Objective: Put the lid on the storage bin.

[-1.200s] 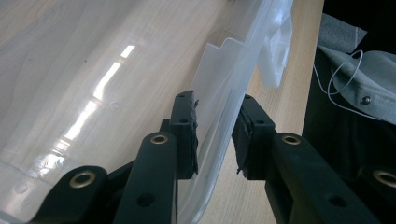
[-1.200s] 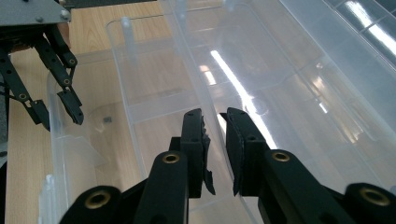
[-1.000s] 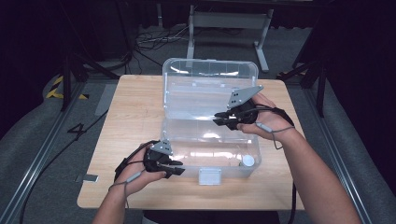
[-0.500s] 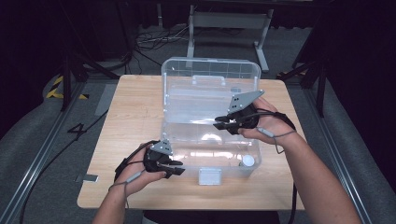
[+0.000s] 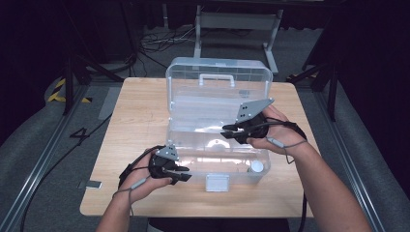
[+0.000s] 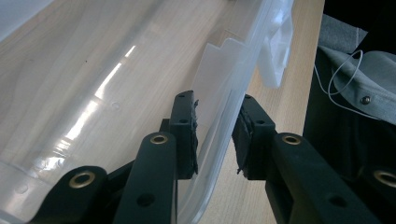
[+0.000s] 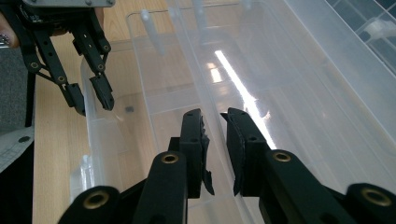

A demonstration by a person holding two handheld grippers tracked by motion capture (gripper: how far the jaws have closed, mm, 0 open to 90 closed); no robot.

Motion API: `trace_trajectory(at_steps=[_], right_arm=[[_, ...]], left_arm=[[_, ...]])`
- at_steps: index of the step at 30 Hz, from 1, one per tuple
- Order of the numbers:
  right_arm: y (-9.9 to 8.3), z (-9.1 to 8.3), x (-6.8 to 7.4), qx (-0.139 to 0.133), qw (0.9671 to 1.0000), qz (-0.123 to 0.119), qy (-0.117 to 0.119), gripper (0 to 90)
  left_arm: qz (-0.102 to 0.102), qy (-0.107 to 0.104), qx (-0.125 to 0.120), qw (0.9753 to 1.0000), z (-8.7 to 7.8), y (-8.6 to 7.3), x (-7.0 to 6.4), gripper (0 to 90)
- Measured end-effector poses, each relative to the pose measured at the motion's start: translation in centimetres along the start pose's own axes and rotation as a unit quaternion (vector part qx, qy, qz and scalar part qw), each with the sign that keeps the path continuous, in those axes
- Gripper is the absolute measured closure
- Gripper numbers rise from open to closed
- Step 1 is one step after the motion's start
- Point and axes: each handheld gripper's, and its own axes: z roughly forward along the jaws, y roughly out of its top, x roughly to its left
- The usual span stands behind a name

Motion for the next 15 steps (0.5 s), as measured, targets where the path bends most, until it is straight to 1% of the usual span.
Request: trace_trajectory(at_steps=[15], right_arm=[[-0.38, -0.01, 0.93, 0.001, 1.0, -0.003, 0.008, 76.3]], left_arm=[[0.001, 0.002, 0.0, 1.0, 0.0, -0.02, -0.03, 71.7]])
